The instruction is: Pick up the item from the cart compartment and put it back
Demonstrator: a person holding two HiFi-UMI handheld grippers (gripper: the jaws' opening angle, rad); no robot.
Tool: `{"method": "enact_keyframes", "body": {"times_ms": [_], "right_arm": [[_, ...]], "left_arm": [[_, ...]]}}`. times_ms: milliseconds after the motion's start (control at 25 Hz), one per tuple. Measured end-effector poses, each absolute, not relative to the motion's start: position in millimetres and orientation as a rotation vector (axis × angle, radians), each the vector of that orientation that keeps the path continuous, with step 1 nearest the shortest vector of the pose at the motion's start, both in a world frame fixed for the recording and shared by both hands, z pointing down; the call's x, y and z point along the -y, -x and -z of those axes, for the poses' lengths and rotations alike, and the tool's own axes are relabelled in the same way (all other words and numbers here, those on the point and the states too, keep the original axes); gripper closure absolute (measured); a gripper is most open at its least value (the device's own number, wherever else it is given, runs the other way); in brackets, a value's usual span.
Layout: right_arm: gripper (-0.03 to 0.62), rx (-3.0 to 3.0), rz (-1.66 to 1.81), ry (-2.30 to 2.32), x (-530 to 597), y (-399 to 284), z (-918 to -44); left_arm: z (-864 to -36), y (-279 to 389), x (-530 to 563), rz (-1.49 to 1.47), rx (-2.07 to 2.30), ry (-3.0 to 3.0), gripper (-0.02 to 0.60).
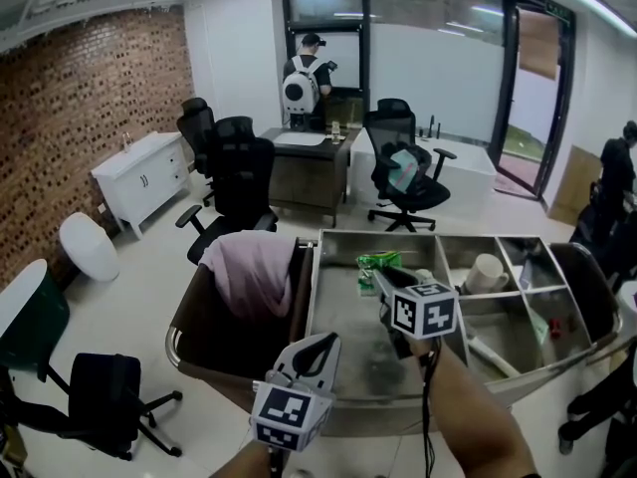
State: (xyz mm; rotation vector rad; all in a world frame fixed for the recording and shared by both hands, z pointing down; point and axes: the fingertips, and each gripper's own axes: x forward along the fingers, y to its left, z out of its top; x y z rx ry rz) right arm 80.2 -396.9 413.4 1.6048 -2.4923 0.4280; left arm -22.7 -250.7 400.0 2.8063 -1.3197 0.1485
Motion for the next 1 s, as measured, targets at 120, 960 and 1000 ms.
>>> {"method": "enact_keyframes", "body": {"times_ms": [120, 960, 1000], "right_arm": [[0.436, 2.504, -0.432, -1.573, 396.0, -75.4, -414.8], [0.47, 2.52, -0.445, -1.584, 355.1, -88.8, -394.0], [0.484, 2.515, -0.44, -1.584, 351.4, -90.2, -394.2]], "left_arm": [[-399.7, 24.1, 251.1, -0.14, 1.321, -2.803, 0.581], [-397.7, 21.4, 242.2, -0.147, 1.323, -2.805, 0.581], [-397.5, 21.5, 242.1, -0.148, 1.324, -2.803, 0.581]]}}
